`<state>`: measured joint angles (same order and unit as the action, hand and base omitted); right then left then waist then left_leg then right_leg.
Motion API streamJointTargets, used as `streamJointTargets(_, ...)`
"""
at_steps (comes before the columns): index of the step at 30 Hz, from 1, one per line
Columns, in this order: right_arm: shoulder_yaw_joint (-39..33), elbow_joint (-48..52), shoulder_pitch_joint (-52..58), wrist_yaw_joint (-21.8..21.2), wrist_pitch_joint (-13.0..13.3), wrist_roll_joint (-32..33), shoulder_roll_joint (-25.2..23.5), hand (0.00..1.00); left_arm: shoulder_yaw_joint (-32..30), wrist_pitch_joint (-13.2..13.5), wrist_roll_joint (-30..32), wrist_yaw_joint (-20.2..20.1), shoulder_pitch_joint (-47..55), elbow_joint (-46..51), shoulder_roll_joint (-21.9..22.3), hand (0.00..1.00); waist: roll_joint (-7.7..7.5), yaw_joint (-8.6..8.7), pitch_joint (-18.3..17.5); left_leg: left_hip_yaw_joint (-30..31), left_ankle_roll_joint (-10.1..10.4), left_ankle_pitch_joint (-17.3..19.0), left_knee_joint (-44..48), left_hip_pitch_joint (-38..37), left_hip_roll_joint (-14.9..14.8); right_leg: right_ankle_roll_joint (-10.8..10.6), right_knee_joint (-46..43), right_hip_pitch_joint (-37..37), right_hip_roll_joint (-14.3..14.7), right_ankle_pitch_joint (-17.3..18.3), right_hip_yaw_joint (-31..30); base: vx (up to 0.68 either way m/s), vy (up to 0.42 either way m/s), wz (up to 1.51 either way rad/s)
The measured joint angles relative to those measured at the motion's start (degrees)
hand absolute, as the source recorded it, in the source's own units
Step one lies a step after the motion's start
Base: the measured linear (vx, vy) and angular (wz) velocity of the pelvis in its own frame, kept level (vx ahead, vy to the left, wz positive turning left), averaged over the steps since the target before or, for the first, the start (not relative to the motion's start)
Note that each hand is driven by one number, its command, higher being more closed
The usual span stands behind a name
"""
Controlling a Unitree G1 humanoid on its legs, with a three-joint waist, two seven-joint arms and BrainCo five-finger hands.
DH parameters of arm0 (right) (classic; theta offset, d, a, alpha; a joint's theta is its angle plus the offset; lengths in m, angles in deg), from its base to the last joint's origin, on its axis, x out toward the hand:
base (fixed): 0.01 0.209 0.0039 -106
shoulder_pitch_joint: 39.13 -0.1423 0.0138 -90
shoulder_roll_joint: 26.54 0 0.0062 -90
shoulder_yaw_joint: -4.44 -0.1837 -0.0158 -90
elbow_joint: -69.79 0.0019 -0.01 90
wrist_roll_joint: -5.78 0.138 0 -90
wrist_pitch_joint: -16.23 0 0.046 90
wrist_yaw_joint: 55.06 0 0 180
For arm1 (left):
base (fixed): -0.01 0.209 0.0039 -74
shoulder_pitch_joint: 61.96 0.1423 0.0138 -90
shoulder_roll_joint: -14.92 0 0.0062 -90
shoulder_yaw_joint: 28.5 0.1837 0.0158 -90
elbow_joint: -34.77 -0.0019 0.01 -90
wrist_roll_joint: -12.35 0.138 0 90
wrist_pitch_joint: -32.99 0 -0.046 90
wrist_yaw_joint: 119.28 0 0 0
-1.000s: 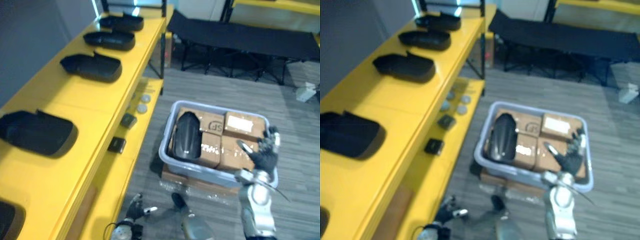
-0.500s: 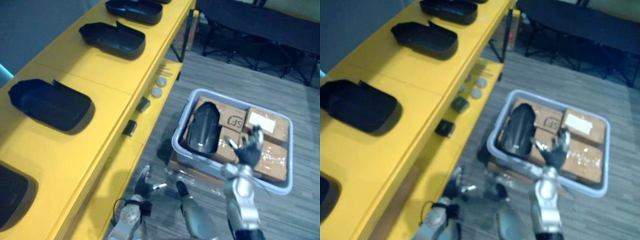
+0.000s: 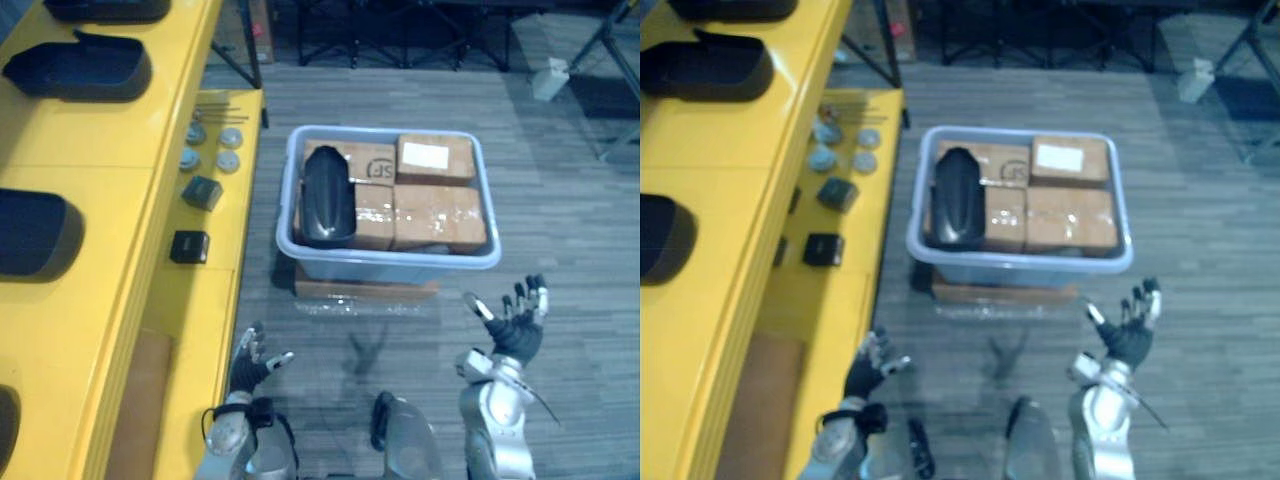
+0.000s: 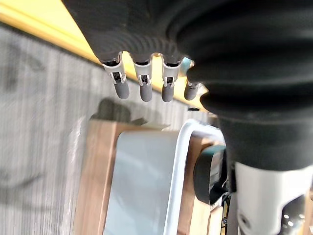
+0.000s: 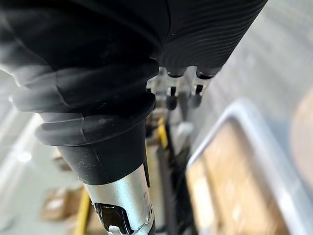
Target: Walk over and take plastic housings, then place them on the shelf
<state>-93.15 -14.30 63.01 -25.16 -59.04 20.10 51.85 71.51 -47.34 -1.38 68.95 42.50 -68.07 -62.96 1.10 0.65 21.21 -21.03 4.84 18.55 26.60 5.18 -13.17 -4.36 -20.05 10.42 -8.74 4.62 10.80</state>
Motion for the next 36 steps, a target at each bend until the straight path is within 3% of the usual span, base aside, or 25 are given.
streamJointTargets(2, -3.0, -0.8, -0.3, -0.9, 0.0, 0.5, 0.9, 0.0, -0.1, 0.3, 0.0, 0.1, -0.2, -1.5, -0.1, 0.0, 0.37, 0.28, 0.2, 0.2, -0.2, -1.1, -1.2, 0.9, 0.6, -1.7, 4.4, 0.0, 0.5, -1.4, -0.6, -0.02, -0.108, -0.37)
streamJointTargets(7, -7.0, -6.4, -4.2, -5.9, -2.4, 2.5, 4.4, 0.0, -0.1, 2.5, -0.8, 0.5, -3.2, -4.9, -0.2, 0.0, 1.27, 1.58, 2.4, 1.1, -1.0, -3.0, -3.1, 2.2, 2.3, -1.6, 9.4, 0.5, 0.6, -5.7, -2.3, -0.05, 0.014, -0.16)
streamJointTargets(12, -7.1, -22.2, -25.6, -6.7, -5.4, 5.4, 13.5, 0.0, 1.9, 3.2, -1.4, 2.4, -7.8, -11.8, -0.2, 0.0, 1.96, 1.14, 4.8, 3.5, -2.3, -4.3, -2.0, 7.6, 4.9, -2.4, 11.9, 3.7, -1.2, -9.7, -2.5, -0.12, 0.07, 0.1)
streamJointTargets(15, -6.8, -37.1, -43.1, -6.1, -5.9, 8.3, 24.9, 0.0, 3.7, 2.7, -0.9, 3.7, -10.2, -18.8, -0.1, 0.0, 4.69, -0.73, 6.2, 7.0, -3.4, -5.5, -1.6, 11.5, 7.4, -2.9, 12.7, 4.9, -3.3, -11.2, 0.1, -0.13, 0.08, 0.49)
streamJointTargets(19, -2.0, -48.1, -59.7, -3.4, -6.3, 8.3, 35.2, 0.0, 1.9, 3.3, -1.1, 5.9, -13.4, -28.5, -0.1, 0.0, 8.34, -3.5, 7.9, 11.2, -4.3, -7.3, -0.8, 15.9, 9.7, -3.2, 12.6, 6.5, -5.2, -12.2, 3.3, -0.11, 0.079, 0.49)
streamJointTargets(22, 1.9, -50.4, -66.4, -2.2, -6.8, 8.3, 36.9, 0.0, -1.4, 5.3, -2.1, 5.8, -13.8, -31.9, 0.1, 0.0, 8.99, -6.25, 8.0, 12.8, -4.5, -8.2, -0.7, 17.5, 10.7, -3.2, 11.7, 7.7, -6.1, -12.2, 4.3, -0.05, 0.042, 0.24)
streamJointTargets(26, 5.2, -50.6, -70.9, -2.8, -9.4, 7.9, 38.3, 0.0, -3.5, 5.5, -4.0, 4.0, -13.8, -33.6, 0.0, 0.0, 9.32, -6.8, 8.1, 14.7, -4.9, -9.0, -0.9, 19.4, 12.1, -3.2, 11.2, 8.3, -7.4, -12.2, 6.4, -0.04, 0.047, 0.33)
streamJointTargets(28, 6.2, -51.8, -72.7, -4.5, -11.4, 7.9, 38.9, 0.0, -5.0, 5.4, -4.2, 2.7, -13.8, -34.5, 0.2, 0.0, 9.33, -7.92, 8.1, 14.8, -5.1, -9.3, -1.0, 20.0, 12.6, -3.2, 10.8, 9.0, -8.0, -12.2, 6.4, -0.03, 0.04, 0.08)
streamJointTargets(36, 11.2, -54.9, -77.5, -11.4, -15.2, 5.9, 41.1, 0.0, -4.8, 6.5, -4.4, 1.4, -13.8, -35.5, 0.0, 0.0, 9.78, -9.25, 8.1, 15.7, -4.9, -10.1, -1.4, 21.0, 12.9, -3.2, 10.6, 9.5, -8.3, -12.2, 7.7, -0.02, 0.014, 0.07)
